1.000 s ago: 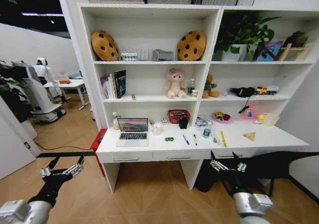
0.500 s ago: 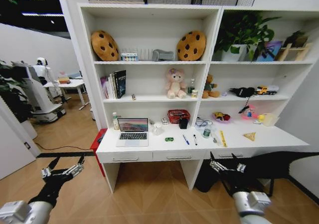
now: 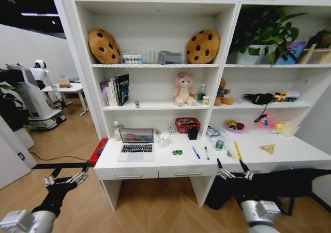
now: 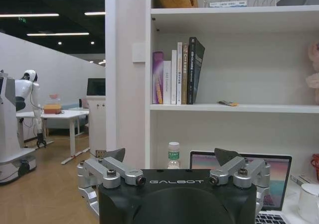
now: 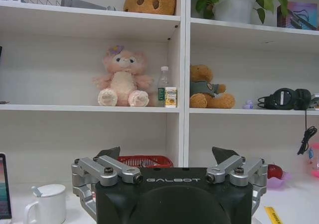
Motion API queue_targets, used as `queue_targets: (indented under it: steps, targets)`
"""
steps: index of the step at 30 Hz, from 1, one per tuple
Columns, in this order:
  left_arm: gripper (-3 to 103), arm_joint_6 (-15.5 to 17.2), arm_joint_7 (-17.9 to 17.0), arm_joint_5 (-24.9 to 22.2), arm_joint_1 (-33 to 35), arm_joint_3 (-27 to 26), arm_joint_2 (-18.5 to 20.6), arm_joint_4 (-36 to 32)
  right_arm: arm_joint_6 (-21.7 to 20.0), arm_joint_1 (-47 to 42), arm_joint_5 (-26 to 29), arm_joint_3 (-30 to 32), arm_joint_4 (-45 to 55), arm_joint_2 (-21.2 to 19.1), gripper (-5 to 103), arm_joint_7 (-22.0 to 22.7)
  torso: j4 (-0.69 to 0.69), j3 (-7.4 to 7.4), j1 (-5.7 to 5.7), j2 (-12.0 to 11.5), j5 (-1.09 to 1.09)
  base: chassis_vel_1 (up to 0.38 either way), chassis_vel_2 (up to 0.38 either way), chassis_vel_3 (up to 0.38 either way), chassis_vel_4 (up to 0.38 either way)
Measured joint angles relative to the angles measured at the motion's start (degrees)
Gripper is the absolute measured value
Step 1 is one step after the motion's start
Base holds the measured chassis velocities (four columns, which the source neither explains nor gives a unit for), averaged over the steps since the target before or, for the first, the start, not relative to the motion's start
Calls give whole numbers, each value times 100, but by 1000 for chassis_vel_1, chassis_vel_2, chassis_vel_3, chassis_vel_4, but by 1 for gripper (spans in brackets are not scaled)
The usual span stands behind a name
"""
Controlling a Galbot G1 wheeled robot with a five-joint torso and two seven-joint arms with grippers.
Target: Organize the objects on the table.
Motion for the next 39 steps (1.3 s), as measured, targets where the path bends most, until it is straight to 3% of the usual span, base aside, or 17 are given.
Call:
queue_targets:
  steps: [14,22,30,34,39]
  targets:
    - [98,3,8,47,-8,60,8,52,224,0,-227,-162,-25,49,100,83,1,0,2,-1,1,-273,274,279,-273]
    - [98,34,37,161,-56,292,209,97,72,9,-181,-89,-62,-85,100,43,2,0,0,-1,2,-42,49,18,-21]
    - [98,61,44,10,-478,421,1200,637,23,-195,-170,76,-63,-104,100,11,0,-1,-5,2,1,27,-33,-33,45]
    - [98,64,-58,-69,-890,963,1891,1108,21,-175,-94,23,-122,-99,100,3,1,0,1,0,-1,0,0,0,0]
    - [98,91,-145,-342,-1434,1280,2437,1527,-16,-101,-74,-17,-242,-102,100,-2,1,0,2,-1,1,0,0,0,0]
